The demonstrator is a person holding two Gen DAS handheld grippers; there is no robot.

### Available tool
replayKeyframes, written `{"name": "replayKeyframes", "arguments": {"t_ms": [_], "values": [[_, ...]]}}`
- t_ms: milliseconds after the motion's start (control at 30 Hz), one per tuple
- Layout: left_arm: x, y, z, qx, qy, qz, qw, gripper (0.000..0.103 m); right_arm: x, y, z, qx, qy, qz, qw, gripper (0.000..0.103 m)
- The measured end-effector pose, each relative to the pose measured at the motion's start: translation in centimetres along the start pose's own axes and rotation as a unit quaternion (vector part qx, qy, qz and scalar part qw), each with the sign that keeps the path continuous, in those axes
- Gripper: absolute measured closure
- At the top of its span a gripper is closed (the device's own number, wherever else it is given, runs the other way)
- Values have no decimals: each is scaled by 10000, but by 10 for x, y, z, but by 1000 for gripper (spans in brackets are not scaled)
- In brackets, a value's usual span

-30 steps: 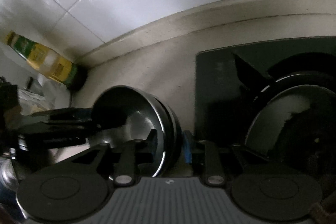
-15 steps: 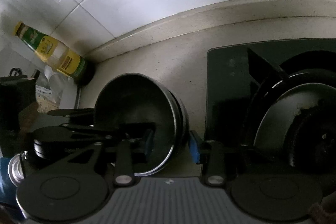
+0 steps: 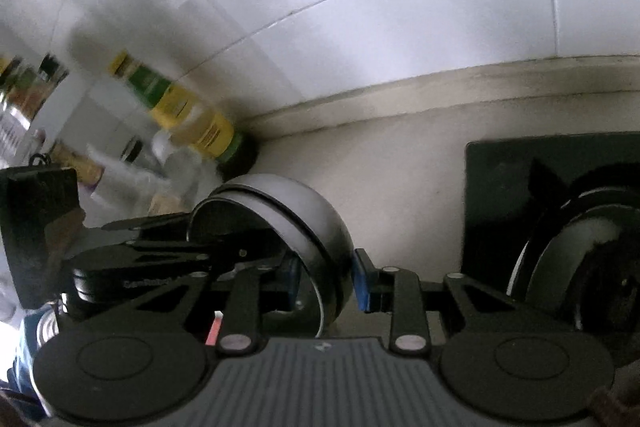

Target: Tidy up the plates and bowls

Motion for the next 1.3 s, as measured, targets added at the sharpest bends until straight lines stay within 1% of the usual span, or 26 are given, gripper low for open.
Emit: {"name": "replayKeyframes", "arguments": {"t_ms": [167, 300, 367, 400, 433, 500, 567, 600, 667, 700, 767, 800, 833, 900, 967, 1033, 1200, 1300], "values": [[37, -7, 8, -37, 283, 500, 9983, 38, 30, -15, 4, -81, -226, 513, 9984, 76], [42, -5, 10, -128, 248, 600, 9978, 36, 52, -30, 7, -92, -346, 1007, 9943, 77], [41, -6, 15, -147, 276, 576, 9979, 39, 54, -35, 6, -85, -414, 1148, 9925, 77], [39, -6, 17, -134, 329, 531, 9980, 40, 53, -38, 6, 17, -374, 1167, 9925, 77], [37, -5, 18, -109, 356, 461, 9982, 38, 53, -43, 7, 142, -287, 1195, 9923, 76], [33, 3, 22, -200, 339, 238, 9989, 34, 52, -45, 11, 389, 25, 1052, 9937, 76], [30, 8, 23, -259, 223, 49, 9994, 27, 49, -40, 17, 519, 448, 848, 9940, 74], [28, 8, 23, -256, 213, 14, 9994, 27, 46, -35, 20, 542, 552, 737, 9943, 73], [25, 2, 20, -186, 168, 17, 9997, 28, 40, -30, 22, 430, 631, 648, 9950, 71], [26, -3, 16, -164, 92, 77, 9998, 28, 39, -30, 21, 398, 610, 599, 9955, 71], [28, -9, 11, -452, -156, 100, 9988, 27, 40, -37, 21, 306, 609, 602, 9959, 67], [29, -10, 10, -481, -227, 101, 9985, 26, 41, -41, 21, 307, 620, 591, 9959, 67], [31, -9, 11, -419, -197, 96, 9989, 25, 42, -43, 25, 302, 669, 575, 9956, 66], [34, -6, 14, -286, 23, 55, 9996, 25, 46, -41, 26, 239, 745, 598, 9951, 67], [40, -1, 12, -194, 37, 20, 9998, 24, 48, -37, 26, 56, 632, 629, 9960, 67], [46, 5, 9, -102, 63, 17, 9999, 23, 51, -33, 27, -19, 611, 604, 9963, 67], [65, 11, 0, 306, 432, 177, 9984, 22, 59, -23, 28, -70, 574, 658, 9962, 67], [73, 13, -7, 266, 410, 232, 9985, 18, 65, -11, 28, -100, 568, 666, 9961, 67]]}}
Point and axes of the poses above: each gripper's, at about its wrist camera, not at the fingertips, and y roughly against the way its jaws point, z to its left, x to its underside, the point moved 8 cm from there along -y, roughly the way its jaws point, and after that the axes turned 7 degrees about -y, right-handed, at the moved point
